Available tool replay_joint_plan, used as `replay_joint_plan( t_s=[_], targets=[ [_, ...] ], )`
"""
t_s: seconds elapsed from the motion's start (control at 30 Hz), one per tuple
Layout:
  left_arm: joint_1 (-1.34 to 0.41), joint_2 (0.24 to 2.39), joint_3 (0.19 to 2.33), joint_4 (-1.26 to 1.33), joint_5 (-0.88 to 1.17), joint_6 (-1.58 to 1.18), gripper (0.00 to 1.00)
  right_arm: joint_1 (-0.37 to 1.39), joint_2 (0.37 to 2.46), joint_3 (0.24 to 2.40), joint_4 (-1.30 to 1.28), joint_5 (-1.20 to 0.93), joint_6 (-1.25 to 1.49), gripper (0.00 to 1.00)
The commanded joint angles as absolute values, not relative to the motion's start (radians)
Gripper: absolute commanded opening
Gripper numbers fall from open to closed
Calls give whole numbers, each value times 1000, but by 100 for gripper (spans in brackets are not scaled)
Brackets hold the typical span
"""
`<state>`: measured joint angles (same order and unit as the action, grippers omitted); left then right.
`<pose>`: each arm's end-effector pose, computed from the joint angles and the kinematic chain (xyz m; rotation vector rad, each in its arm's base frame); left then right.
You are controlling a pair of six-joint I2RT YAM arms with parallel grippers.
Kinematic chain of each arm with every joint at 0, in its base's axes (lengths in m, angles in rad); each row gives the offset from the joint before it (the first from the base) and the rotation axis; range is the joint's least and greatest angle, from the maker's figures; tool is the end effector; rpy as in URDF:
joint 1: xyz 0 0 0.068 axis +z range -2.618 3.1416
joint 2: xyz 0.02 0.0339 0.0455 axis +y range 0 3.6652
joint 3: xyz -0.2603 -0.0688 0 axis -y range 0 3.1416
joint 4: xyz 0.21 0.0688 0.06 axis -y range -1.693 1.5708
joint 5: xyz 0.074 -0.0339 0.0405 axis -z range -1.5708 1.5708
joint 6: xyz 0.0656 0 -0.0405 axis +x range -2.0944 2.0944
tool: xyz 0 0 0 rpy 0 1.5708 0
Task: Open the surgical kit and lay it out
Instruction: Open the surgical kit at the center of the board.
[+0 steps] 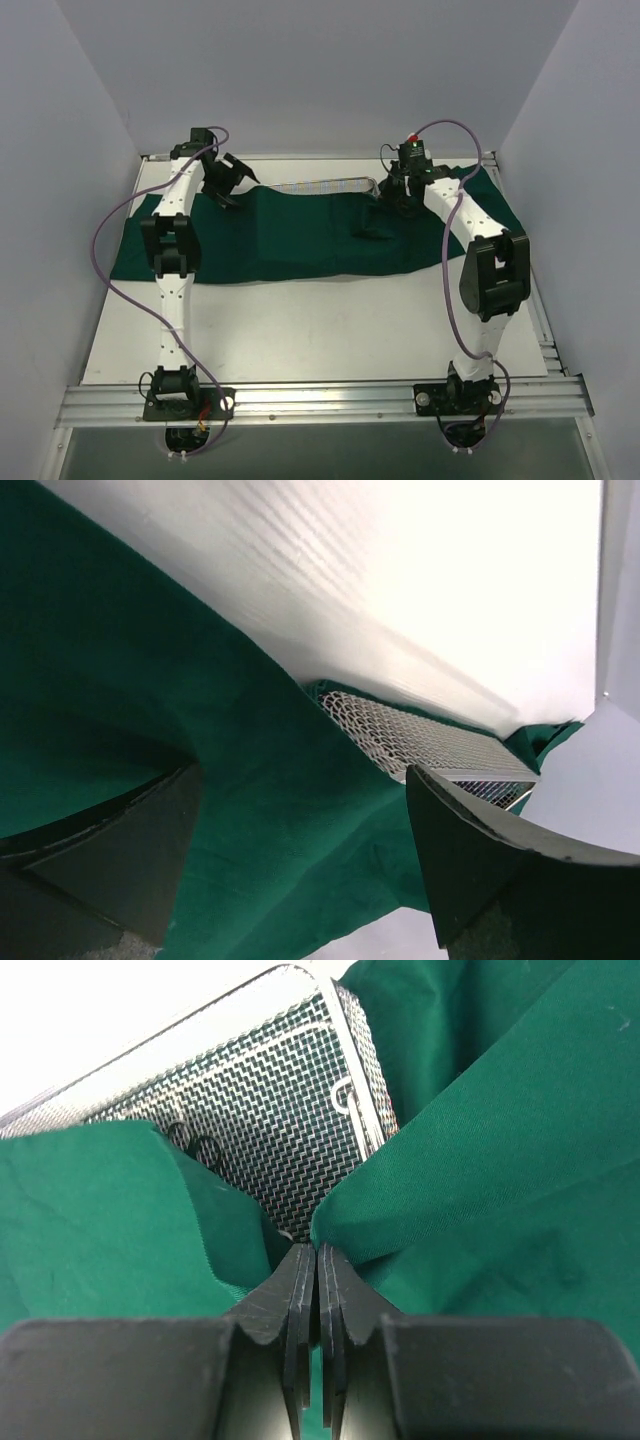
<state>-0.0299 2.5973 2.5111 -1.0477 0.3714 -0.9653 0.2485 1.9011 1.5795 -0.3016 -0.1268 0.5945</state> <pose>0.5133 -0.0392 0.1675 -1.1723 2.5833 -0.7682 0.4201 0.1152 0.2691 0.3158 2.2335 0.6036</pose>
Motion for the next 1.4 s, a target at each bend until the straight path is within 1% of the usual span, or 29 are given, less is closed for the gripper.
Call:
replay_joint_plan(
  t_s=[0.0, 0.1, 0.23, 0.27, 0.33, 0.37, 0.4, 0.5, 0.67, 0.8, 0.9, 0.93, 0.97, 1.0, 1.13, 1.23, 1.27, 1.3, 1.33, 1.37],
  targets=[
    [-37, 2603, 2559, -1097, 374, -977, 91, 250, 1813, 1537, -259, -166, 552, 0],
    [-37, 2603, 2548, -1111, 362, -971, 88, 249, 1787, 1500, -244, -167, 540, 0],
    [-37, 2594, 2520, -1094, 367, -979, 76, 245, 1773, 1465, -221, -175, 540, 0],
    [-37, 2589, 2508, -1082, 368, -983, 69, 245, 1773, 1462, -222, -175, 541, 0],
    [-38, 2579, 2496, -1071, 367, -985, 66, 244, 1772, 1457, -221, -173, 540, 0],
    [-37, 2574, 2491, -1063, 367, -985, 58, 242, 1773, 1457, -222, -173, 540, 0],
    [-38, 2565, 2482, -1060, 367, -983, 54, 241, 1773, 1457, -224, -172, 537, 0],
    [-38, 2542, 2444, -1045, 367, -983, 45, 232, 1776, 1456, -225, -175, 532, 0],
    [-38, 2496, 2390, -1016, 368, -980, 39, 216, 1776, 1456, -229, -183, 531, 0],
    [-40, 2465, 2361, -1003, 364, -971, 29, 203, 1779, 1462, -238, -190, 529, 0],
    [-43, 2444, 2359, -1006, 362, -956, 18, 193, 1781, 1476, -256, -192, 528, 0],
    [-44, 2439, 2359, -1011, 362, -951, 9, 186, 1781, 1479, -274, -190, 528, 0],
    [-46, 2425, 2358, -1014, 362, -937, 4, 181, 1782, 1491, -287, -190, 531, 0],
    [-51, 2415, 2361, -1017, 356, -925, 2, 175, 1786, 1499, -296, -192, 531, 0],
    [-67, 2352, 2376, -1107, 298, -821, 2, 147, 1776, 1532, -397, -201, 515, 0],
    [-95, 2257, 2311, -1187, 218, -704, 2, 143, 1747, 1536, -490, -204, 494, 0],
    [-103, 2171, 2263, -1192, 195, -663, 2, 143, 1734, 1523, -509, -206, 488, 0],
    [-110, 2116, 2124, -1186, 174, -646, 2, 143, 1712, 1510, -521, -206, 485, 0],
    [-118, 2061, 2038, -1139, 163, -632, 2, 143, 1665, 1465, -540, -204, 483, 0],
    [-129, 1942, 1951, -1117, 152, -617, 2, 143, 1639, 1442, -551, -203, 483, 0]
  ],
)
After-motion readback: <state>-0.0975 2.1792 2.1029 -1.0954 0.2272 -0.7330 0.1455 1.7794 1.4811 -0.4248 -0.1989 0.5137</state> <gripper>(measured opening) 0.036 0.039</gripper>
